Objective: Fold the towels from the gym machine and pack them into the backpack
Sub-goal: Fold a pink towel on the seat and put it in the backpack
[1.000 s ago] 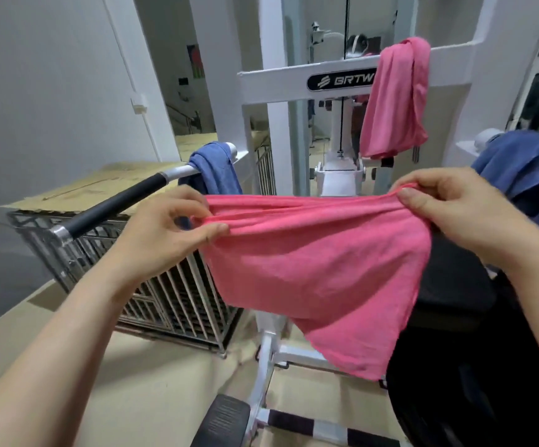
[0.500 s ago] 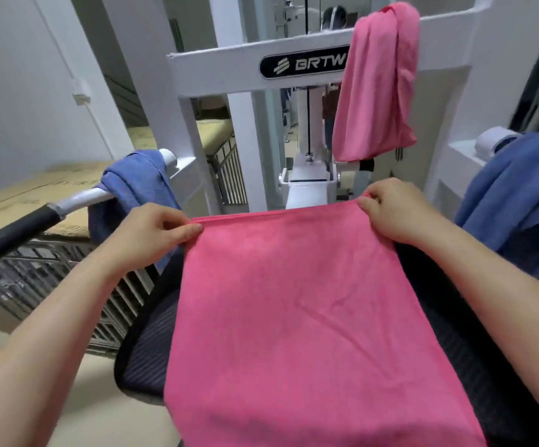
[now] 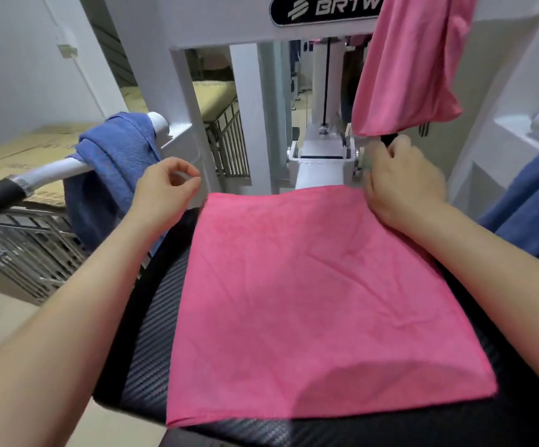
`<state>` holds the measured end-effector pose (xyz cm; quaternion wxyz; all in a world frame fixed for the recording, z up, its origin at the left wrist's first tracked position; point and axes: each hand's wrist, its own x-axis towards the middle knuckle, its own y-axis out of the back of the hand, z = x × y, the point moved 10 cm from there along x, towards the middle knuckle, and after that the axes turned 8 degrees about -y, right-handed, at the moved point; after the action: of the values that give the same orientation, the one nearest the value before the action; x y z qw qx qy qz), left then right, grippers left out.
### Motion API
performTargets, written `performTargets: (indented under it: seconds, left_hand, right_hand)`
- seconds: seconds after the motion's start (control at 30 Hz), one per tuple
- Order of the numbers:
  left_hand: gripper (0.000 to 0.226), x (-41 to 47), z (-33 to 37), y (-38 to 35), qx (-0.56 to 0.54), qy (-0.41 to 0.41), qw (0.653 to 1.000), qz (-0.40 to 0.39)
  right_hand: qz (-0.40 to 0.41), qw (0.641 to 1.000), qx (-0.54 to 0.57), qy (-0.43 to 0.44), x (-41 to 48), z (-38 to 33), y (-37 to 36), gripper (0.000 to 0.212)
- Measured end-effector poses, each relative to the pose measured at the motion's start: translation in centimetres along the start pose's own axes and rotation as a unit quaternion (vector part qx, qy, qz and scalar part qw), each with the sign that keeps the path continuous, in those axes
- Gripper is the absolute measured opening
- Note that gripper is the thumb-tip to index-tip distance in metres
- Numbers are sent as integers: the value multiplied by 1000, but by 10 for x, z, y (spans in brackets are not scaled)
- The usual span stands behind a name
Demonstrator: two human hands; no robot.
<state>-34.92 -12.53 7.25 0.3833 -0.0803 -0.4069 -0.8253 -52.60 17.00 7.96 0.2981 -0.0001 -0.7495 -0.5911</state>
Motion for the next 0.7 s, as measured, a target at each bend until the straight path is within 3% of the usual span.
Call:
performTargets:
  seconds: [0.1,0.17,0.23,0.3,0.43,0.53,0.7]
  left_hand:
    - [12,-60,58,-13,-61,-84,983,-149]
    - [9,-115,88,-23,-80,-125,955,-258]
    - [7,-156,94,-23,-63,-154,940,-298]
    - [14,-181,90,-17,-45,-191,934,-298]
    - [43,-215,85,-4,31,-263,917,-298]
    - [42,-231,86,8,59,-301,910,-279]
    - [42,-229,76,19,20,-244,949,-197]
  right_hand:
    - [23,991,50,124,-45,-45,38,31]
    - [-62,965,123,223,-98,-79,53,26]
    - [-144,936,118,300,-155,-106,56,22]
    - [-166,922,89,339,-195,-118,54,22]
    - [-153,930,61,329,-225,-114,49,33]
    - [-137,932,33,334,-240,-111,49,39]
    - [-110,941,-7,320,-250,-110,53,46]
